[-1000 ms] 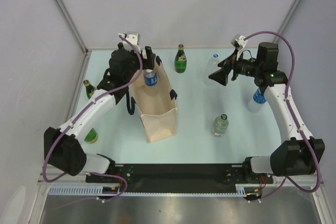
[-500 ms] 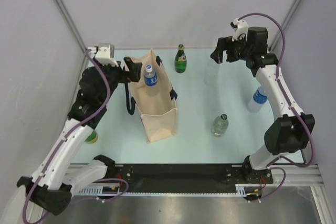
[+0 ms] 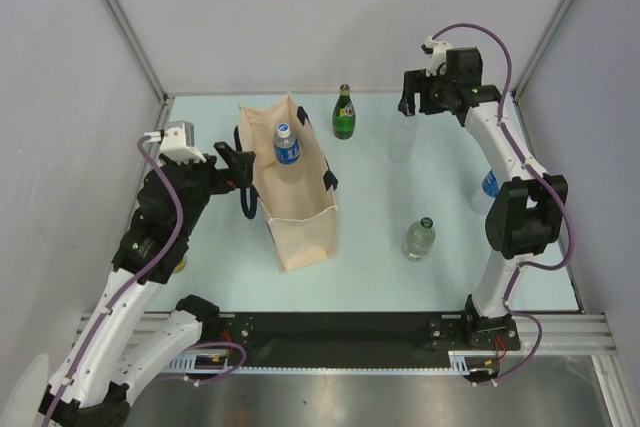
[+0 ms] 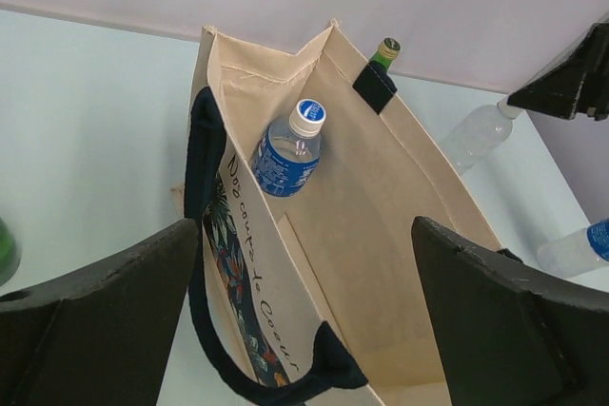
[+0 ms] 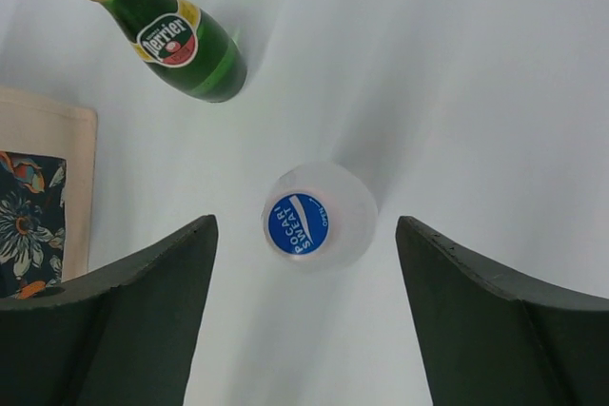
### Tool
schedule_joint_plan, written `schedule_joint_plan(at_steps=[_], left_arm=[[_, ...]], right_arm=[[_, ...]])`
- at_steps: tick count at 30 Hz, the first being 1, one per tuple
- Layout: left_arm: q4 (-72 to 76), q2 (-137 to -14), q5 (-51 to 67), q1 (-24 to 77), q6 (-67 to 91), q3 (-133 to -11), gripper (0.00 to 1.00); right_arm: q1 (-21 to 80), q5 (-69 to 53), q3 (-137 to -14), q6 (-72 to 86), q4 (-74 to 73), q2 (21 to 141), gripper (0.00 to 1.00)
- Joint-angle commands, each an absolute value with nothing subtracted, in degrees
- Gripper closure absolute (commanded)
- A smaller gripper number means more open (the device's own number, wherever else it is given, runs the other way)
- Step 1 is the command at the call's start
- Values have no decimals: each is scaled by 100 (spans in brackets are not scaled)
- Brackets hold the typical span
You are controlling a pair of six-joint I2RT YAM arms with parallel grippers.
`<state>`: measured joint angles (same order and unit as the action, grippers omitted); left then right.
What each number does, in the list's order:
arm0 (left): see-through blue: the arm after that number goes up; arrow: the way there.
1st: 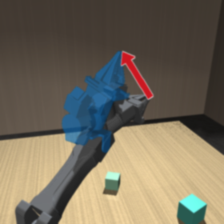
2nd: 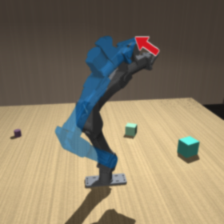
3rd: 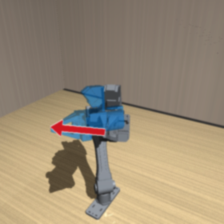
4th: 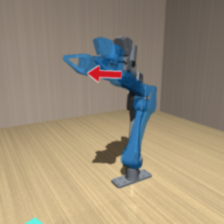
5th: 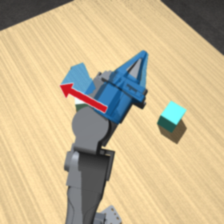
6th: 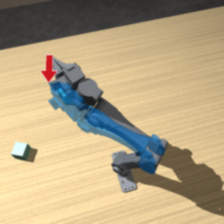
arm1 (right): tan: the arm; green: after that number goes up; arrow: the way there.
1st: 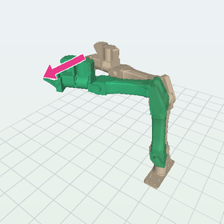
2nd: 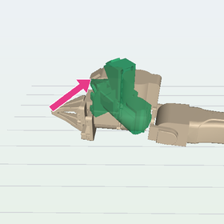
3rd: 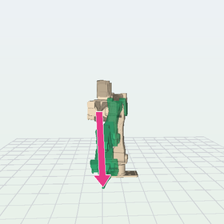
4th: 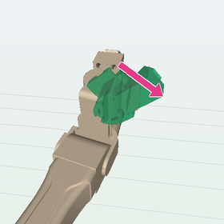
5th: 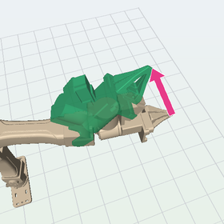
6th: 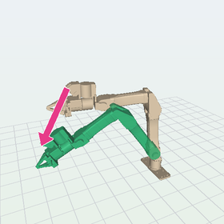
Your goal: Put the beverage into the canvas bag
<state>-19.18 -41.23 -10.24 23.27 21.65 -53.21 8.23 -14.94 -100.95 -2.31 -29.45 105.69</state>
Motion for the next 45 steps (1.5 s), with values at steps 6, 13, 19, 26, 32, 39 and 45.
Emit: schedule_joint_plan(at_steps=[6,13,19,26,32,39,45], left_arm=[[-2153,-3832,-1239,2285,2443,-5282,0],[-2180,-3929,-1169,2285,2461,-5344,0],[-2188,-3938,-1195,2285,2461,-5353,0],[-2206,-3946,-1187,2285,2461,-5388,0],[-2232,-3964,-1178,2285,2487,-5440,0],[-2259,-3964,-1195,2285,2496,-5467,0],[-2311,-3894,-1266,2276,2461,-5449,0]], right_arm=[[940,-1248,-10599,-553,-3015,10995,30],[1028,-1195,-10679,-677,-2980,11127,41],[1046,-1266,-10679,-686,-3076,11162,48],[1046,-1292,-10679,-773,-3138,11171,46],[1081,-1362,-10749,-949,-3243,11066,80],[1160,-1599,-10907,-1230,-3112,10320,100],[1476,-1854,-11170,-1239,-3102,9774,100]])
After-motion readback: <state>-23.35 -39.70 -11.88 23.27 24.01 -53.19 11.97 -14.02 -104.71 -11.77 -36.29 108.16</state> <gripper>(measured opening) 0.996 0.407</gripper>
